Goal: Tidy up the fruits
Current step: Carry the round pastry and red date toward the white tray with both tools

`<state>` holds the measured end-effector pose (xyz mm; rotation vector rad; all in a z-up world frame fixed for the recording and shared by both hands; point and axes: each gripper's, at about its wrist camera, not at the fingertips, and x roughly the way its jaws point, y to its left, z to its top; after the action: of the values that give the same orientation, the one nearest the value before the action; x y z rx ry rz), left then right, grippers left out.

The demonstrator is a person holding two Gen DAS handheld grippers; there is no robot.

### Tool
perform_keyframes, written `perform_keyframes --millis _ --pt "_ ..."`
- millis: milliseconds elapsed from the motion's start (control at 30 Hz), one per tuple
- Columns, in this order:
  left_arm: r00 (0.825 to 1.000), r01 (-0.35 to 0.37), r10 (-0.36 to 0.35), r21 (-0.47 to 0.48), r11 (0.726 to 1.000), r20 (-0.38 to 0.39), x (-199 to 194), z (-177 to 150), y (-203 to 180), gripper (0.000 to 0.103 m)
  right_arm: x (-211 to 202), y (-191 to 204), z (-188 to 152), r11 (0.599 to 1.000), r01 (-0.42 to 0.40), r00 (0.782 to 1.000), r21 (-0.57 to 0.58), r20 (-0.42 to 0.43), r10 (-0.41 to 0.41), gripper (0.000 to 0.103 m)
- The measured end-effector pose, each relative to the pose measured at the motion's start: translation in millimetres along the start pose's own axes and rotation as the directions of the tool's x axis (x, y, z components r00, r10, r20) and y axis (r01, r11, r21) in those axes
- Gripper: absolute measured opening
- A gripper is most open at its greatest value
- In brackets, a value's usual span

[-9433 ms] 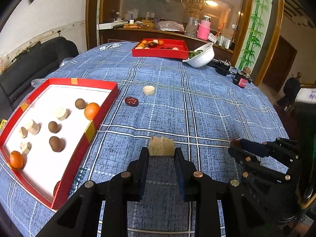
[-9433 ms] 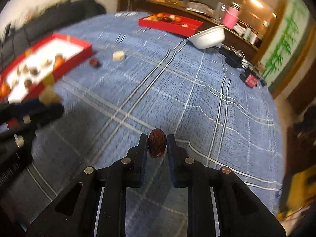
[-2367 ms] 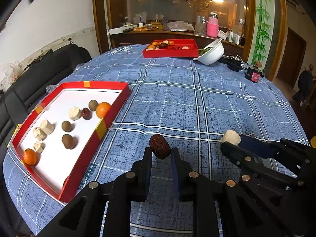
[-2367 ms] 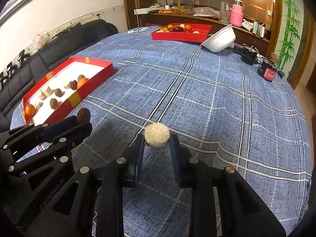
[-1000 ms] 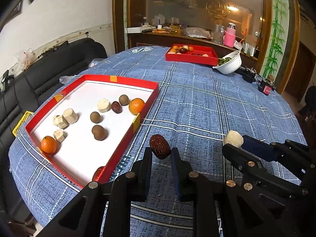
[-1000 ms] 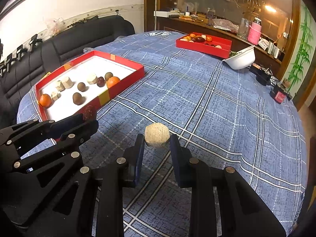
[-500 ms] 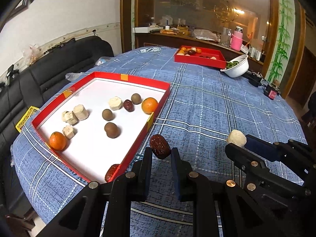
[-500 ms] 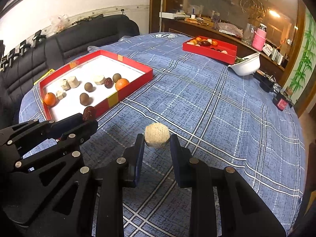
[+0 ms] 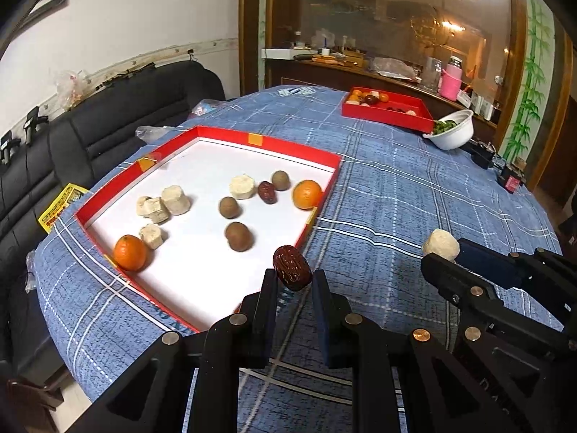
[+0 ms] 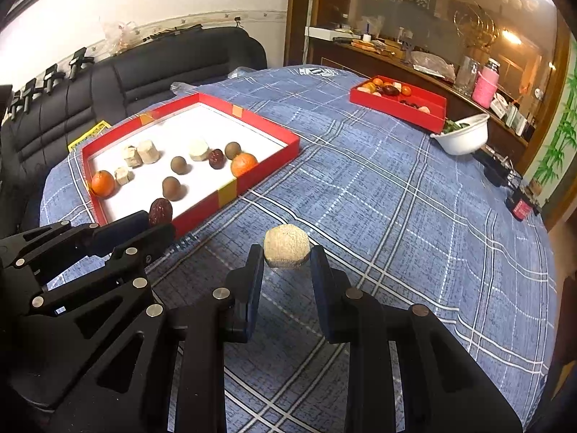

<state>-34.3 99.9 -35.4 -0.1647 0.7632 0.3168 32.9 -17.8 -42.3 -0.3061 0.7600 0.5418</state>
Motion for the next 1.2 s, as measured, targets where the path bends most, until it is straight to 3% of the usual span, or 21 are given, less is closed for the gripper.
perform_keyframes --millis 633,1200 --pt "0.997 -0.067 0.064 -0.099 0.993 -0.041 15 12 51 0.018 12 32 32 0.996 -0.046 0.999 -0.074 0.022 0.048 0.025" --pt "0.991 -0.132 0.125 -0.169 0.977 -0.051 36 31 96 0.018 39 53 63 0.991 -0.025 1.000 -0.132 0.011 0.026 0.025"
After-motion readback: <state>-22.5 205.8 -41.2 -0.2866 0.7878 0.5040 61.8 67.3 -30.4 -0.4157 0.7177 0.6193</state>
